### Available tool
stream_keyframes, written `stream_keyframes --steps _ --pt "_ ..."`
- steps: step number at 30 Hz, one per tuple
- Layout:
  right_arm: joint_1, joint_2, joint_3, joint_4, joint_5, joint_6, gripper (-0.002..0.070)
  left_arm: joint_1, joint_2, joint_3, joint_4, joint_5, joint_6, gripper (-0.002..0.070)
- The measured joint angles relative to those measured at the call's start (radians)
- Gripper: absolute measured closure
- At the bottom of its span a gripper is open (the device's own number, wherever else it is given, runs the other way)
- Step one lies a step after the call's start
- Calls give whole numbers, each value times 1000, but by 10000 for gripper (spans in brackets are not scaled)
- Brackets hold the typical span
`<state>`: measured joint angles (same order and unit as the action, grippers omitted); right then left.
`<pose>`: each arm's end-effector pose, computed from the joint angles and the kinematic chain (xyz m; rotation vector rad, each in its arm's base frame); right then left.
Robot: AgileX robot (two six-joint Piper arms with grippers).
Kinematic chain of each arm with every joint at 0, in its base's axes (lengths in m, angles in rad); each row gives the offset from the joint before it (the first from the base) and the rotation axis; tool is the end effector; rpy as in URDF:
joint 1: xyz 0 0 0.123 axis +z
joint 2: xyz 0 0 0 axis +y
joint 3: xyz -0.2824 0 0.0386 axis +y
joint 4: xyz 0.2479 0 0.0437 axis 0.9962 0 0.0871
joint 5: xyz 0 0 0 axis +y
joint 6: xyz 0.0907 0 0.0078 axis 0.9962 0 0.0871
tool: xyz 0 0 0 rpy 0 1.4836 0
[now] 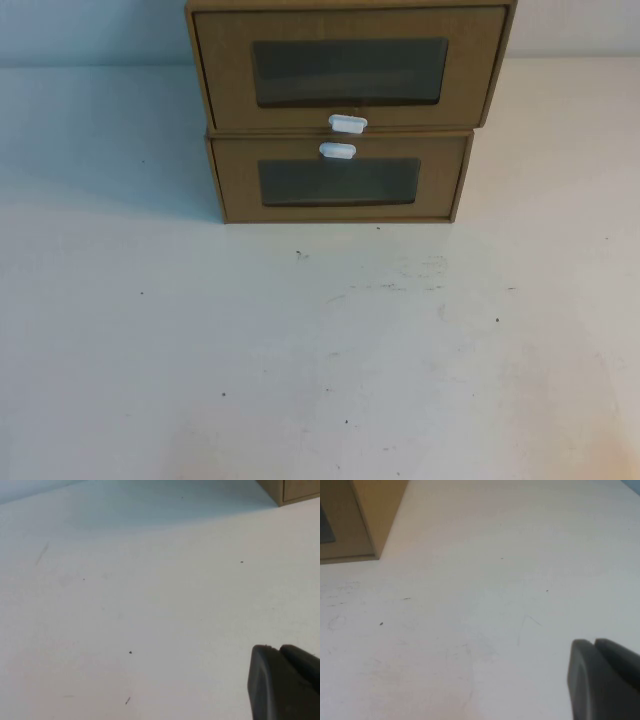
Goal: Open the shoe box
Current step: 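Pull the top drawer of the cardboard box fully open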
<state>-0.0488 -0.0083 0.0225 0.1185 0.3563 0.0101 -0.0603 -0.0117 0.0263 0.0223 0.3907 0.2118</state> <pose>0.0533 0.0012 0.1741 0.1286 1.8480 0.0886 0.0521 -0.0024 0.1698 0.2700 1.8714 0.1256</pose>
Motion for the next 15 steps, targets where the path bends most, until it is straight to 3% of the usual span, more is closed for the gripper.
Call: stream_keyframes --steps 15 --pt "0 0 0 0 0 0 690 0 0 0 0 -6 0 680"
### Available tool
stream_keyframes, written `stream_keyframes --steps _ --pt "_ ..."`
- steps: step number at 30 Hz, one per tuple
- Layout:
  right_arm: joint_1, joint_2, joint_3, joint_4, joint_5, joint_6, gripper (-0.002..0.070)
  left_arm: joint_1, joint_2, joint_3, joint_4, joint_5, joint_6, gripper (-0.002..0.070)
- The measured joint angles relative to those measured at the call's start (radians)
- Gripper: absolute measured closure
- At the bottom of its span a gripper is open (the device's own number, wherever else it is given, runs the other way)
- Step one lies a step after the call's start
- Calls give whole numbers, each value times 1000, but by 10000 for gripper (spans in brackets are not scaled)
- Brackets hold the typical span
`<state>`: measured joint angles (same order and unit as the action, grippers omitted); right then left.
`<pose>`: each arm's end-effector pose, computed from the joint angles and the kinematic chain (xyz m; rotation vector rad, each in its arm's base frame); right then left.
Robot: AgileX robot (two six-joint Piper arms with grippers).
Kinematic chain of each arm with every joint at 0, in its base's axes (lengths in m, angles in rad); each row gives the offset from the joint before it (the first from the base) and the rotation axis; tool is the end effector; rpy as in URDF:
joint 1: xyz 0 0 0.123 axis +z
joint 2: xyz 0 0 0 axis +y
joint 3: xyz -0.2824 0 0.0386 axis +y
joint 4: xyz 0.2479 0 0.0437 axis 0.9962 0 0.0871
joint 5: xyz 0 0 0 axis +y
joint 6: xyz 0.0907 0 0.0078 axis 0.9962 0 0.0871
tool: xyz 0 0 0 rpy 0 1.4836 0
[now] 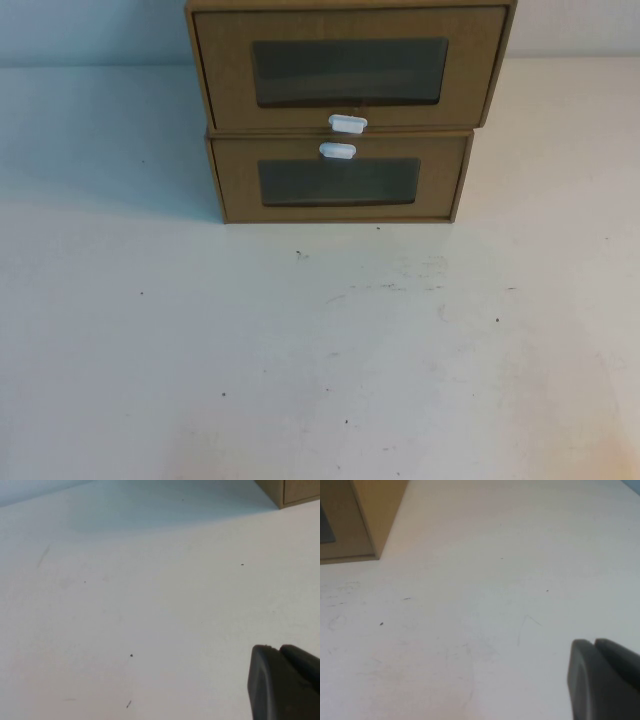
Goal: Open the shoe box
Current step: 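Pull the top drawer of the cardboard box fully open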
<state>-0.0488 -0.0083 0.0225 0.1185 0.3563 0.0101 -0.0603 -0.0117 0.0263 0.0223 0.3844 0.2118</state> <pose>0.0533 0.0012 0.1741 0.1286 1.8480 0.0886 0.0522 -0.0024 0.1703 0.2692 1.8651 0.1259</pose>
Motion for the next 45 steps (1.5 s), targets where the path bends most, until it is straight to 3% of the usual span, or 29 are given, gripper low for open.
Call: stream_keyframes --steps 19,25,29,36,40,45 --pt "0 0 0 2 0 0 689 0 0 0 0 -16 0 680" --pt "0 0 0 2 -34 0 689 0 0 0 0 -145 0 680" --pt "0 0 0 4 -181 0 690 0 0 0 0 -349 0 680" --pt "0 0 1 8 -643 0 689 0 0 0 0 -776 0 680" --pt "0 0 1 10 -822 0 690 0 0 0 0 -857 0 680" --pt "0 0 1 10 -884 0 689 0 0 0 0 -868 0 680"
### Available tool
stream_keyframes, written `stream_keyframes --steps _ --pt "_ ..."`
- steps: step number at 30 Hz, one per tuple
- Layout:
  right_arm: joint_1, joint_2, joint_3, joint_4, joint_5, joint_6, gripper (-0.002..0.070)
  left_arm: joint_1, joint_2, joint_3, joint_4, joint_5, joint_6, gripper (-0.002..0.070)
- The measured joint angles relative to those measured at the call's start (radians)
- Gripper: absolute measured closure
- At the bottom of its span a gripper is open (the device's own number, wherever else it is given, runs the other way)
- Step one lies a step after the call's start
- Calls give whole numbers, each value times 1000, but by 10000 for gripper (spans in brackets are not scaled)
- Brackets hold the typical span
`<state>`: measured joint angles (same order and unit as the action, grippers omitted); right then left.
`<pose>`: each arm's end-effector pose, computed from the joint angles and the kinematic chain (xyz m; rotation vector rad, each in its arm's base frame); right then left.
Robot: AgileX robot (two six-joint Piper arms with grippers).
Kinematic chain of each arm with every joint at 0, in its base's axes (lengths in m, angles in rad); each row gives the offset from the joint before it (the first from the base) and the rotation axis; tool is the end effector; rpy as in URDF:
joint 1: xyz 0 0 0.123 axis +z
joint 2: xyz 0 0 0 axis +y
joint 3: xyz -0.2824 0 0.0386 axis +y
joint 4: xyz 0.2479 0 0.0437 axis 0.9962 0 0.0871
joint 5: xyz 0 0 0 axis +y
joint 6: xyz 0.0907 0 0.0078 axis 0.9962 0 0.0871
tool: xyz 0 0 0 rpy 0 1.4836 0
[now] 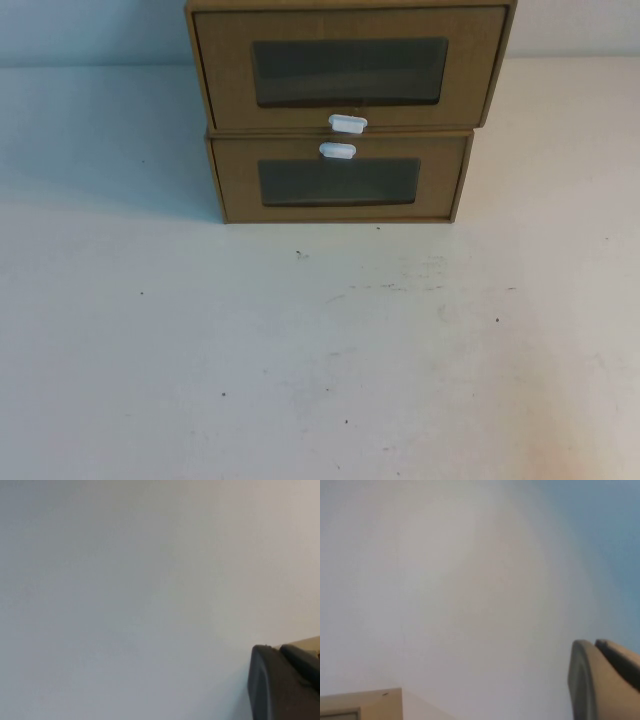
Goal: Open the shoe box
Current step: 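Pull the top drawer of the cardboard box fully open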
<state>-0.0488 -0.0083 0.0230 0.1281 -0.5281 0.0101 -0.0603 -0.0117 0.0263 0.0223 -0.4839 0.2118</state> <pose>0.0407 -0.0078 0.2503 0.1415 0.9649 0.0349 0.0429 -0.0035 0.2463 0.1570 1.0033 0.1510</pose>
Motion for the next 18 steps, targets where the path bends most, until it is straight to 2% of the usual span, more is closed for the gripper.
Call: stream_keyframes --steps 4,9,13,18 --pt "0 -1 0 9 -64 7 690 0 0 0 1 -111 -6 680" --pt "0 -6 0 13 -213 21 689 0 -2 -3 1 -343 -69 680" --pt "0 -6 -37 30 -251 21 689 0 -2 -118 -1 -296 -87 680" --pt "0 -6 -253 75 -136 21 689 0 14 -382 -65 -94 -94 680"
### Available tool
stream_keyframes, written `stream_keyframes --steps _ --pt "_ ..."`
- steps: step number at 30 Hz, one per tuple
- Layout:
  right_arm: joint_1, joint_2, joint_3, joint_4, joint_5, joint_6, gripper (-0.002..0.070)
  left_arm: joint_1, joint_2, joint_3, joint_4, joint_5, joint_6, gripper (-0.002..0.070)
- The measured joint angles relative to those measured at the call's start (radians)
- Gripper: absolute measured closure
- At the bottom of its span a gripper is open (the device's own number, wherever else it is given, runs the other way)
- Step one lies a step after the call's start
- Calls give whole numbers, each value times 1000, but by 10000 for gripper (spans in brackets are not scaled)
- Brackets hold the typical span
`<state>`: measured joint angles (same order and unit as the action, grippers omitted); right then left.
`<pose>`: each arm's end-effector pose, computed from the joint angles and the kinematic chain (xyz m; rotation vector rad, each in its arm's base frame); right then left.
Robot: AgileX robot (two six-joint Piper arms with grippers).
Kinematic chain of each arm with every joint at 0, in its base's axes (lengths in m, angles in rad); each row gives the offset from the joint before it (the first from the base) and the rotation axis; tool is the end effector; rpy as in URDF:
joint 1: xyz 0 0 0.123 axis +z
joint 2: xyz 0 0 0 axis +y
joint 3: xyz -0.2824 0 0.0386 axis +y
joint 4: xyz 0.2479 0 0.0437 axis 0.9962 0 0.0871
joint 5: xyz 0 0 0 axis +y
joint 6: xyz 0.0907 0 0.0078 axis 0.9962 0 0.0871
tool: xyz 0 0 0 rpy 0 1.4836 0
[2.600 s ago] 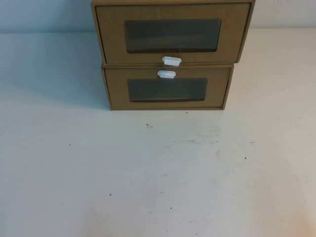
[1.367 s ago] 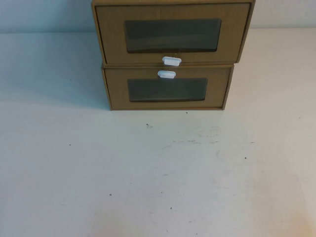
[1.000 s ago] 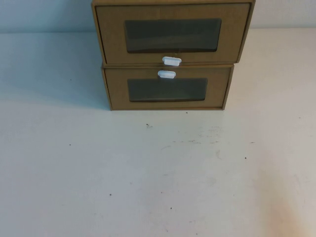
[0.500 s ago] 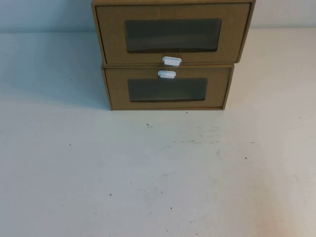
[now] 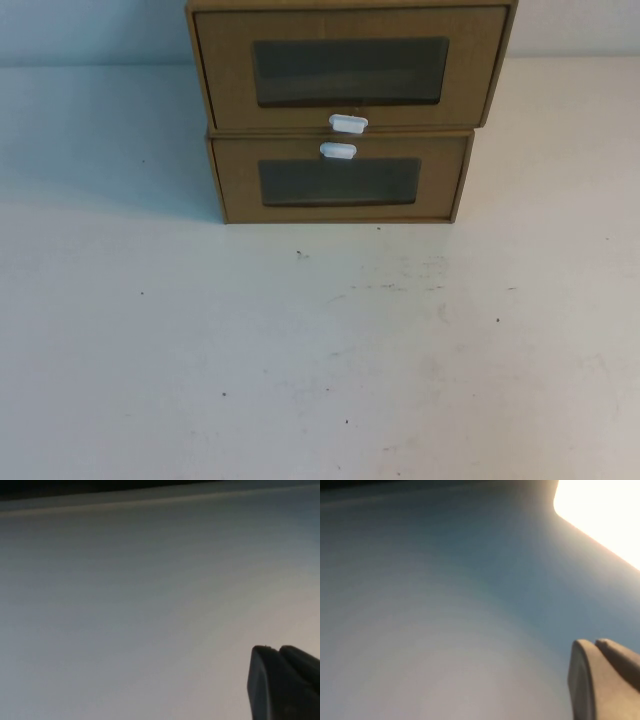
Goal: Open the shoe box
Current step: 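Pull the top drawer of the cardboard box fully open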
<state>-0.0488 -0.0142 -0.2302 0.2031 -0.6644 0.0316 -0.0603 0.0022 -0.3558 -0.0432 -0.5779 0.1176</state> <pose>-0.0035 -0.0111 0.3352 0.1906 0.5655 0.1028 -0.0168 0.0032 0.3665 0.0162 0.5528 0.0271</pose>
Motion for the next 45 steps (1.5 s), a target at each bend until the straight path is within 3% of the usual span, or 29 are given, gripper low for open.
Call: stream_keyframes --steps 7,16,25,29,33,35,39,45 --pt "0 120 -313 109 127 92 689 0 271 -356 -255 315 -7 680" --pt "0 476 -728 279 559 -59 689 -17 744 -798 -286 865 -9 680" --pt "0 986 -1087 241 1215 -106 689 -102 1111 -1065 -289 1113 -9 680" --pt "0 1153 -1097 207 1253 -143 689 -102 1200 -1072 -294 1077 -20 680" --pt "0 1272 -1099 288 1253 -157 689 -102 1259 -1072 -418 1052 -43 680" --pt "17 1315 -1099 340 1255 -208 689 -102 1288 -1078 -498 1052 24 680" --pt "107 1387 -1099 433 1249 -505 689 -102 1369 -1157 -607 1113 258 680" --pt "329 1465 -1101 428 1255 -775 689 -102 1583 -1399 -636 1270 424 680"
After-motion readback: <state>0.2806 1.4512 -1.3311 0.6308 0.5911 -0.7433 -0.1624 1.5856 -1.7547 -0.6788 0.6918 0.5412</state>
